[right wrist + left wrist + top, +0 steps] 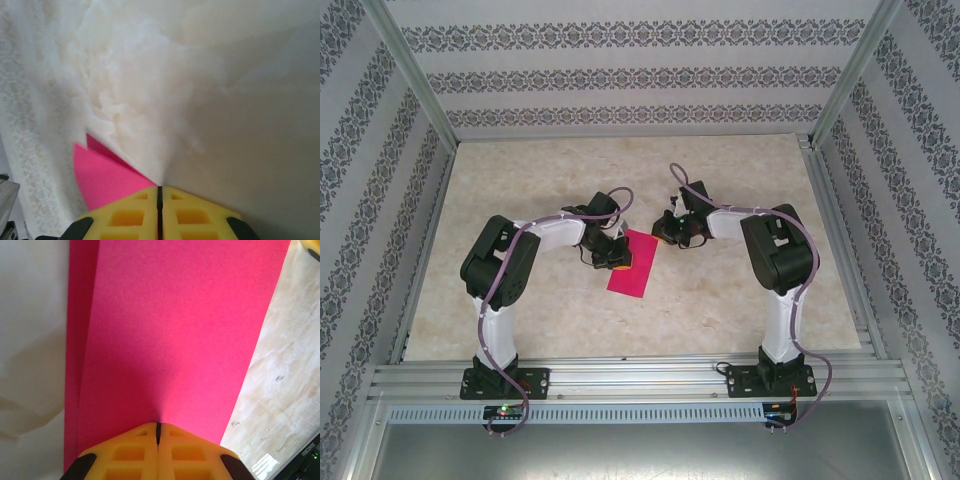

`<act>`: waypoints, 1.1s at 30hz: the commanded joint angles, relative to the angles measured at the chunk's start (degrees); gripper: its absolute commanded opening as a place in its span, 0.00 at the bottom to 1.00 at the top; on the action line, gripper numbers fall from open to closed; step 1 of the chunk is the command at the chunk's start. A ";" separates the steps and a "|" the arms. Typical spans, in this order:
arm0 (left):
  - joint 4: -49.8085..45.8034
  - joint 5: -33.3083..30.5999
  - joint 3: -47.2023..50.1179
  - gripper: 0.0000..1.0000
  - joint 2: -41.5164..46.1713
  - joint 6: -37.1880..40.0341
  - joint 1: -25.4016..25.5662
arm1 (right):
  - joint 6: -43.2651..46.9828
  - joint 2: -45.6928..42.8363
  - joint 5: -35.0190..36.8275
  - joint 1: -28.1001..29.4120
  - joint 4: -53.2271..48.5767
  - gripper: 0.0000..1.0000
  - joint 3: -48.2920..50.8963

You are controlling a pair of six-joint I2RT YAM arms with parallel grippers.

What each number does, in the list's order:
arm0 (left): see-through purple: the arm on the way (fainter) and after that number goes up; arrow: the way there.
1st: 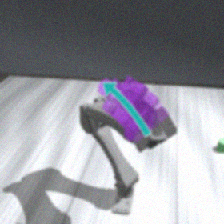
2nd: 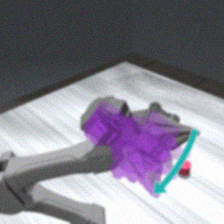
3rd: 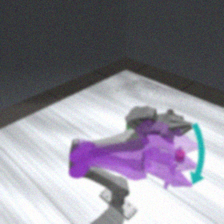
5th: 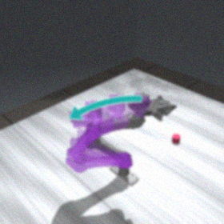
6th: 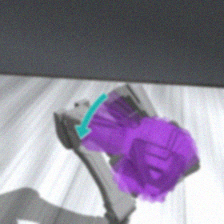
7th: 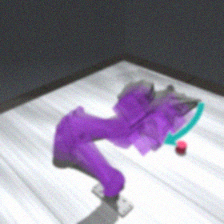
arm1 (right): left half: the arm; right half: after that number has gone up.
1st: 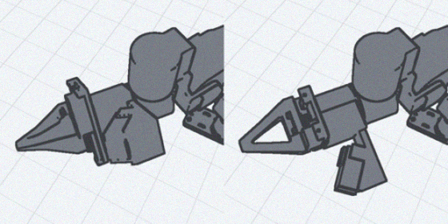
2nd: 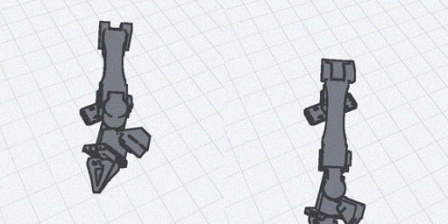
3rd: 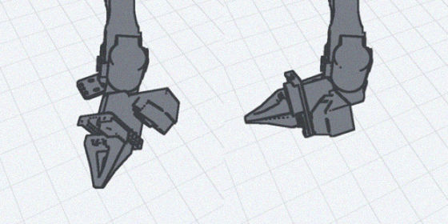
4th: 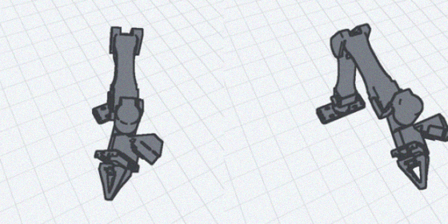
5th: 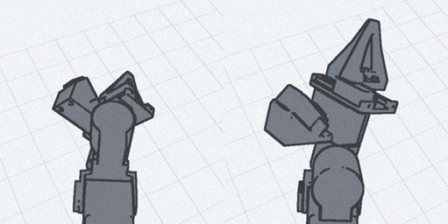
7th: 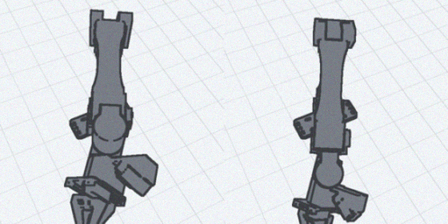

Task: Fold a paper plane with a square sheet of paper (pick it up from the middle)
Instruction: Fold the square sheet of paper in half at the center of the table.

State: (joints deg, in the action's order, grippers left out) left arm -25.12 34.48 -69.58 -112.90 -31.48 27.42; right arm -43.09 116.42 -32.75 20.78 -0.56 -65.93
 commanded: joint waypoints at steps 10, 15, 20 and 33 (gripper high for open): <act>1.75 1.37 3.41 0.11 2.65 -3.19 0.68 | 6.82 1.38 -2.56 1.80 -4.76 0.10 -3.41; 4.18 3.67 3.28 0.15 5.15 -6.04 2.13 | 8.73 -3.89 -1.27 1.24 -9.22 0.16 -4.69; 4.20 -4.07 6.16 0.20 13.46 -8.13 2.25 | 6.61 -13.74 3.82 0.66 -10.09 0.23 1.24; 8.71 0.17 13.10 0.41 19.21 -9.72 -8.32 | -6.71 -22.03 10.08 12.19 0.12 0.35 17.54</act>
State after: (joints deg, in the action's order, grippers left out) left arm -19.97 28.18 -56.93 -91.85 -40.69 19.68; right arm -46.28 93.91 -25.69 32.58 -3.31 -49.52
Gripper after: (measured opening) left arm 0.402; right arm 0.347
